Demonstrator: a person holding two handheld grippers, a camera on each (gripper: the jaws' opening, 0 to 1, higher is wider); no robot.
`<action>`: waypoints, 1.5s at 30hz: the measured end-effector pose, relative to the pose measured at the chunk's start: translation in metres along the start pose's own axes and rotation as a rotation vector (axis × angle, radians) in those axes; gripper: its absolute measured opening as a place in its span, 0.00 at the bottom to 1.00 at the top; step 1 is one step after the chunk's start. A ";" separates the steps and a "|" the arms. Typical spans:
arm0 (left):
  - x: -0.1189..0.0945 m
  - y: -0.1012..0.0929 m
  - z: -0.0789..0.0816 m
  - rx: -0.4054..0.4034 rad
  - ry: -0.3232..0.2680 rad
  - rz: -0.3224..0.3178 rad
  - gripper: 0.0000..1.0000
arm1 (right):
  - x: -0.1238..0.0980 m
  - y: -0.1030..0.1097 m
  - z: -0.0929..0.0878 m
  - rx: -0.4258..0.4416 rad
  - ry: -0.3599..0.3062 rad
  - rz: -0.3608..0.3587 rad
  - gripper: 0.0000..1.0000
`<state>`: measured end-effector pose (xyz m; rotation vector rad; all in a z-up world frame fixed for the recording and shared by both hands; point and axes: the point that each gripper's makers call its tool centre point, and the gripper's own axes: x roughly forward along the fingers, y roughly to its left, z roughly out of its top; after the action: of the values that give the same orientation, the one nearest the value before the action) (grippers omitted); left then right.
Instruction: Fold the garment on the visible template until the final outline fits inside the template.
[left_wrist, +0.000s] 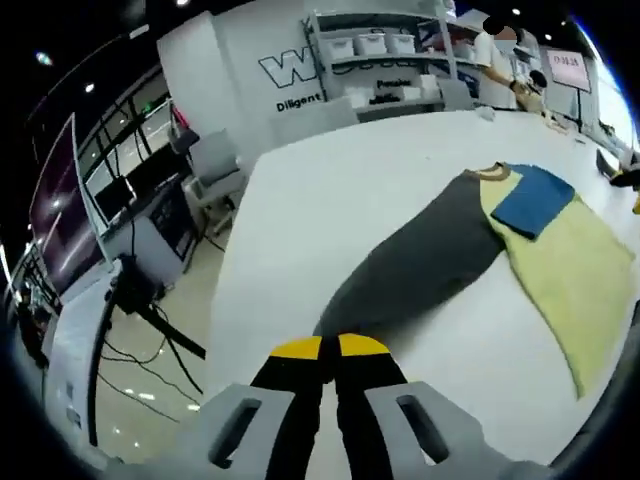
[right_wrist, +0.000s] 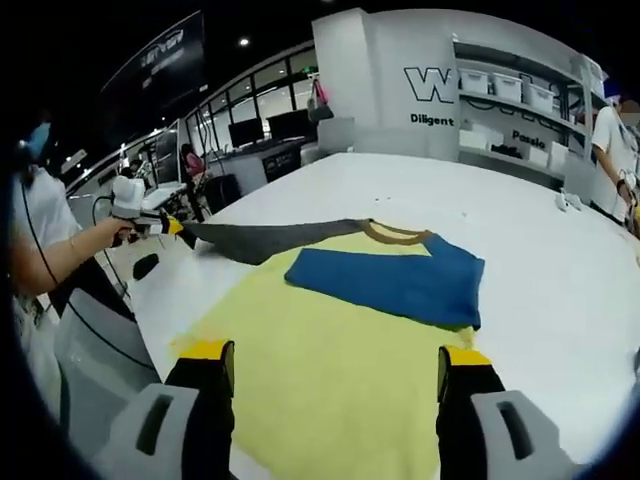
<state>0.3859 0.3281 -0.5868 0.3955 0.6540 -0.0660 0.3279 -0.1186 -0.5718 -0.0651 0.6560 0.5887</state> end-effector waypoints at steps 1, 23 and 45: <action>0.002 -0.009 -0.002 0.012 0.011 -0.017 0.01 | 0.000 0.000 0.000 -0.001 0.002 0.001 0.81; 0.043 -0.113 -0.014 -0.017 0.035 -0.232 0.04 | 0.000 0.002 -0.007 0.000 0.027 0.010 0.80; 0.032 -0.060 -0.033 -0.245 -0.001 -0.183 0.45 | -0.005 0.009 0.000 0.000 0.007 0.042 0.84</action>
<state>0.3813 0.2872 -0.6500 0.0994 0.6868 -0.1581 0.3196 -0.1134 -0.5671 -0.0534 0.6653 0.6290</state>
